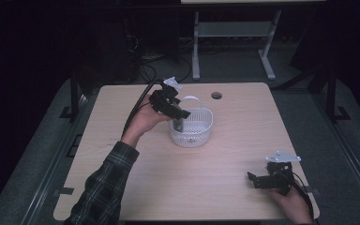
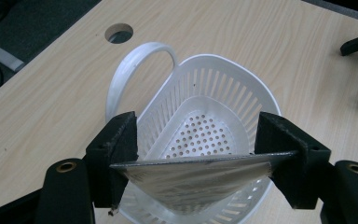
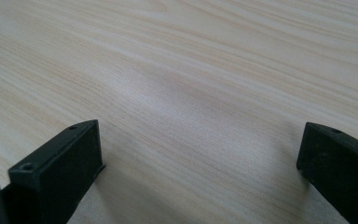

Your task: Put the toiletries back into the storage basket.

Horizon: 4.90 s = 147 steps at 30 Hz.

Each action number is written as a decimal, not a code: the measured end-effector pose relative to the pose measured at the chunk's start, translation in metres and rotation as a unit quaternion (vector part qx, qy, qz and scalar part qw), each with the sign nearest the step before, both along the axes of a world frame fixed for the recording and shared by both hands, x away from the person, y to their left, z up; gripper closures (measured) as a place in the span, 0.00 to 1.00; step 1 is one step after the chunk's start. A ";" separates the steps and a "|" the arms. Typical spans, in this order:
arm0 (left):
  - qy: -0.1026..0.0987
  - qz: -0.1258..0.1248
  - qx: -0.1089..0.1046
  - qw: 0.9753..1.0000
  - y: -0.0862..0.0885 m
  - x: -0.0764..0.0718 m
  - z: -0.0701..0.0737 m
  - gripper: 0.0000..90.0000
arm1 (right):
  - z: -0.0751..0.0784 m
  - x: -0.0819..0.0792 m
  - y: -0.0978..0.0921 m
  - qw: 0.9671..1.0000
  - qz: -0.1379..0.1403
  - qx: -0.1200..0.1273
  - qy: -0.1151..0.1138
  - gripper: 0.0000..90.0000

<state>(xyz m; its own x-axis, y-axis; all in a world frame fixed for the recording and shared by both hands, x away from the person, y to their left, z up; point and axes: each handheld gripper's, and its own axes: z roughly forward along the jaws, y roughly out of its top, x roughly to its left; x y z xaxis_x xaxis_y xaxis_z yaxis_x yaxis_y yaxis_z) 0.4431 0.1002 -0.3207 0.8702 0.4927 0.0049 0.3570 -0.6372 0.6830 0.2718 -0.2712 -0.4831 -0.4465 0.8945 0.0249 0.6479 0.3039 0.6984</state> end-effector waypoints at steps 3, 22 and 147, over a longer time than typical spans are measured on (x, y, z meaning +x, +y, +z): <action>0.001 0.001 0.002 1.000 -0.001 0.000 -0.004 0.33 | 0.000 0.000 0.000 1.000 0.000 0.000 0.000 0.00; 0.012 0.004 0.012 1.000 -0.001 0.000 -0.026 0.33 | 0.000 0.000 0.000 1.000 0.000 0.000 0.000 0.00; -0.027 0.158 -0.006 0.987 0.190 -0.167 -0.150 0.15 | 0.000 0.000 0.000 1.000 0.000 0.000 0.001 0.00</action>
